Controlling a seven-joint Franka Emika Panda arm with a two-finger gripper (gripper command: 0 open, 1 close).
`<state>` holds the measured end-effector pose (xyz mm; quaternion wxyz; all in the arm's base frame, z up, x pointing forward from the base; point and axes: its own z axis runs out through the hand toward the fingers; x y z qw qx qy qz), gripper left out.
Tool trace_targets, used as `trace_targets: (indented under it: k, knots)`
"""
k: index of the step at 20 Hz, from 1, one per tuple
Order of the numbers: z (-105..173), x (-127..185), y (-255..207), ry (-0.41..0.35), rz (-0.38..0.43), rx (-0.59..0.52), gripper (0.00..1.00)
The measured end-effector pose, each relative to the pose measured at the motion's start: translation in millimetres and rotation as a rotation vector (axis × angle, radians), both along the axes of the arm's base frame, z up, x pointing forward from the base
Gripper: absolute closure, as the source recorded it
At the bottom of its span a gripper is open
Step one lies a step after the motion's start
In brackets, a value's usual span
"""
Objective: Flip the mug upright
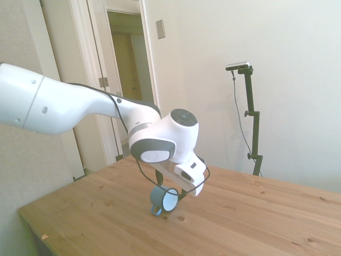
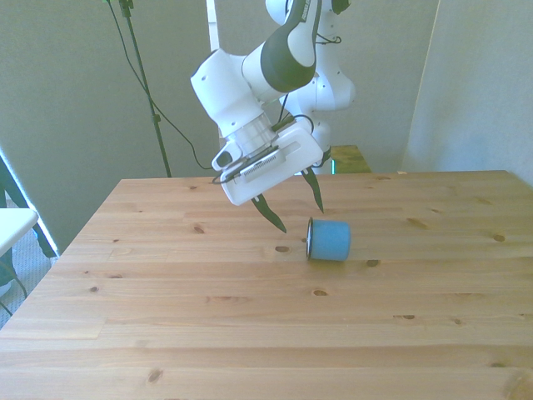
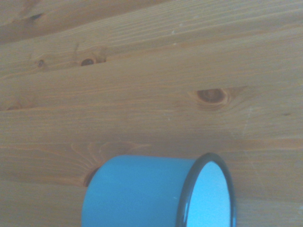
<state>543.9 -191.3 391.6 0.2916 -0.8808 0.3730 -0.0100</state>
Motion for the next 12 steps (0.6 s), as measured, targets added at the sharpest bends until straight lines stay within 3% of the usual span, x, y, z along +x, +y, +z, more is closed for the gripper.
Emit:
trace_targets:
  k: [6,12]
  knots:
    - [-34,14,24,0.004,0.086,0.147,0.00]
    - [-34,11,23,-0.026,0.128,0.262,0.00]
